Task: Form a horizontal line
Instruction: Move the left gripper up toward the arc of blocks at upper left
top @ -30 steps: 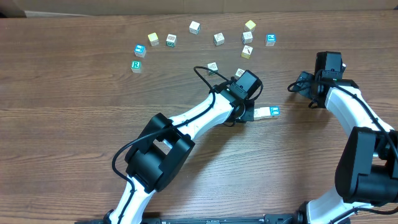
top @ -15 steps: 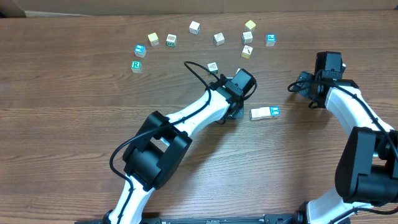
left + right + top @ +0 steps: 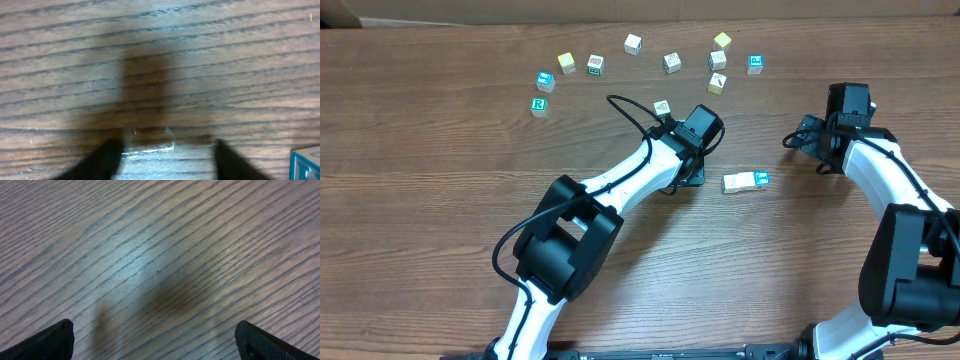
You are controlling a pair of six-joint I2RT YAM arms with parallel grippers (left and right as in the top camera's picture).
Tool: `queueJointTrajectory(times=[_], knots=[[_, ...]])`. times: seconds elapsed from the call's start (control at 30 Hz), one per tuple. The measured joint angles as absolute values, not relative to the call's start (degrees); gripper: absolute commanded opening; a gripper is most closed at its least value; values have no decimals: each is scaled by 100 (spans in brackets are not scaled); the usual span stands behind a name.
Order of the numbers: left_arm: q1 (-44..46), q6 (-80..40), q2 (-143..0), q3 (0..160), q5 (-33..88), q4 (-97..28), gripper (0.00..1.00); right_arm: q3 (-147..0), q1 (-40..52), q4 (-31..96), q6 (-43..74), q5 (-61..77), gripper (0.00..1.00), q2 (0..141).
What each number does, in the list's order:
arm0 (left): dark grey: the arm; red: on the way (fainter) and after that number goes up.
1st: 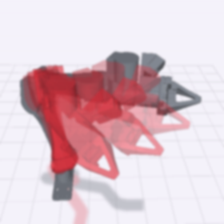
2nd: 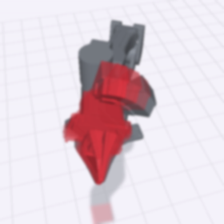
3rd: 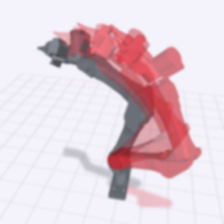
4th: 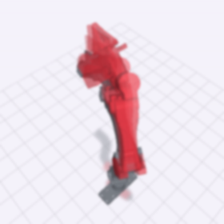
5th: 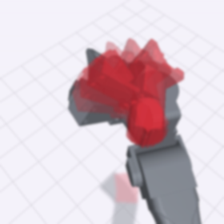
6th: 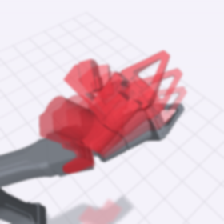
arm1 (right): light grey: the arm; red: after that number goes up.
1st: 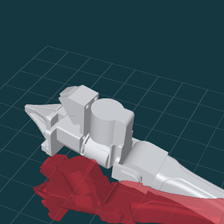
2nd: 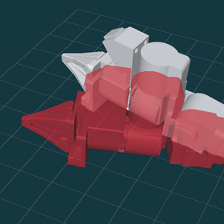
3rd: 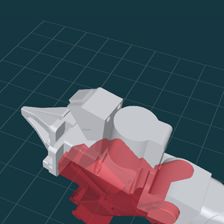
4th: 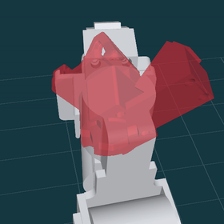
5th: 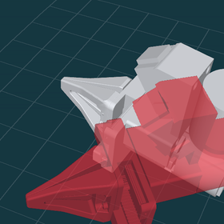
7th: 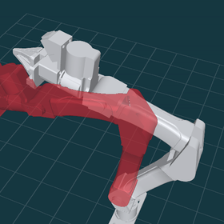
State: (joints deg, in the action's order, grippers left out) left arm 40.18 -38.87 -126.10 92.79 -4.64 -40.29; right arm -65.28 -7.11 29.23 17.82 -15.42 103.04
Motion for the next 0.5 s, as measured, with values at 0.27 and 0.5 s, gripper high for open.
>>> queueJointTrajectory(times=[0.27,0.5], knots=[[3983,-3695,-12599,9306,-454,-4115,100,-6528,-714,2921,1780,-1544,100,10304],[3520,-3529,-12599,9306,-510,-4292,100,-6528,-711,2923,1782,-1546,100,10304]])
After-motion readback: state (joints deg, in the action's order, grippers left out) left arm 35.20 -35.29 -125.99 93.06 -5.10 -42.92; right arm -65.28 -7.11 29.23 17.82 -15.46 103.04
